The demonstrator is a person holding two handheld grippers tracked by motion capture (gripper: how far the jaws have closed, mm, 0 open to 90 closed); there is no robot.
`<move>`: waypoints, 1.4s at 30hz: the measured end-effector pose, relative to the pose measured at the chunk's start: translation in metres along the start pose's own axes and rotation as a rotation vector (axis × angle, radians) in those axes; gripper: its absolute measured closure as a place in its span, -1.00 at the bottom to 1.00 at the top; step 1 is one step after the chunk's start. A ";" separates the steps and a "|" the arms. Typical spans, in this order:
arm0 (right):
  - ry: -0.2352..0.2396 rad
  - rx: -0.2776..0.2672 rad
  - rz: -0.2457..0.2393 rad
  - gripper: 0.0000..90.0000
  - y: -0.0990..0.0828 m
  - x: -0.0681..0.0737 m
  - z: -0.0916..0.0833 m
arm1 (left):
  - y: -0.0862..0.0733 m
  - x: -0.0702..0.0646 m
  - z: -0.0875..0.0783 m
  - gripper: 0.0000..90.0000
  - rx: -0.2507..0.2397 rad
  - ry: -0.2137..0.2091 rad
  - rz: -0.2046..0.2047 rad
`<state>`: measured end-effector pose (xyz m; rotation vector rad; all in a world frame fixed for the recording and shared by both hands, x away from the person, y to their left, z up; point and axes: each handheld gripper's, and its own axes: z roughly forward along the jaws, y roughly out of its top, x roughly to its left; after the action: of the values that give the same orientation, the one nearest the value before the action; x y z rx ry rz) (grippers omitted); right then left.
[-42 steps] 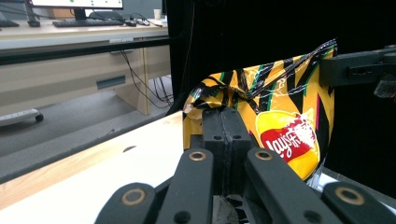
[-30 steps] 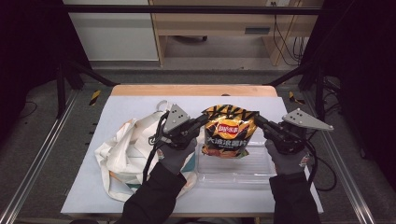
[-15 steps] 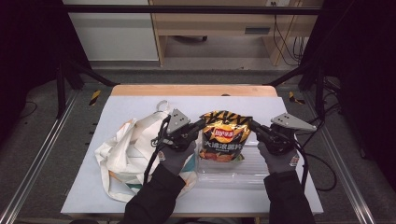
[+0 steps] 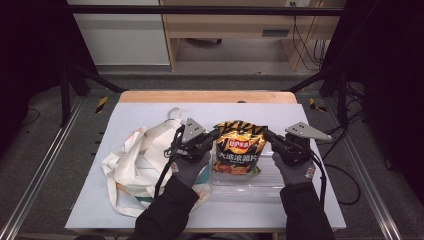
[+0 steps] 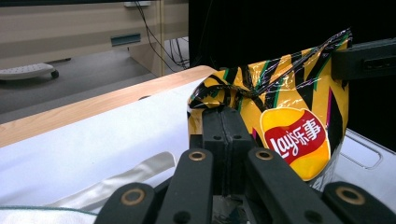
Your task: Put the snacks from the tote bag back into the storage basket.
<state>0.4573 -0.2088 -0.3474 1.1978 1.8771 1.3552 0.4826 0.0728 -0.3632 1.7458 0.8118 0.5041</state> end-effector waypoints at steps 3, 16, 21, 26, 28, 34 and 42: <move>-0.008 -0.002 -0.002 0.97 -0.002 0.001 0.003 | -0.001 0.001 0.002 0.98 -0.001 0.005 -0.006; -0.055 0.002 -0.031 0.60 -0.004 0.002 0.015 | 0.000 0.009 0.010 0.88 -0.010 0.020 -0.011; -0.063 -0.016 -0.036 0.30 -0.005 0.000 0.016 | 0.001 0.010 0.011 0.62 0.002 0.021 -0.013; -0.068 -0.054 -0.038 0.04 -0.004 -0.001 0.014 | 0.001 0.011 0.010 0.35 0.016 0.024 -0.020; -0.067 -0.061 -0.040 -0.04 -0.004 -0.001 0.013 | 0.002 0.012 0.007 0.25 0.016 0.018 -0.018; -0.063 -0.090 -0.026 -0.20 -0.002 -0.002 0.007 | 0.005 0.014 -0.006 0.11 0.009 0.002 -0.005; -0.066 -0.117 -0.026 -0.30 0.001 -0.002 -0.004 | 0.003 0.025 -0.029 -0.06 0.042 -0.023 0.028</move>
<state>0.4553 -0.2125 -0.3451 1.1415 1.7371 1.3741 0.4806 0.1098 -0.3531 1.8010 0.7882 0.4881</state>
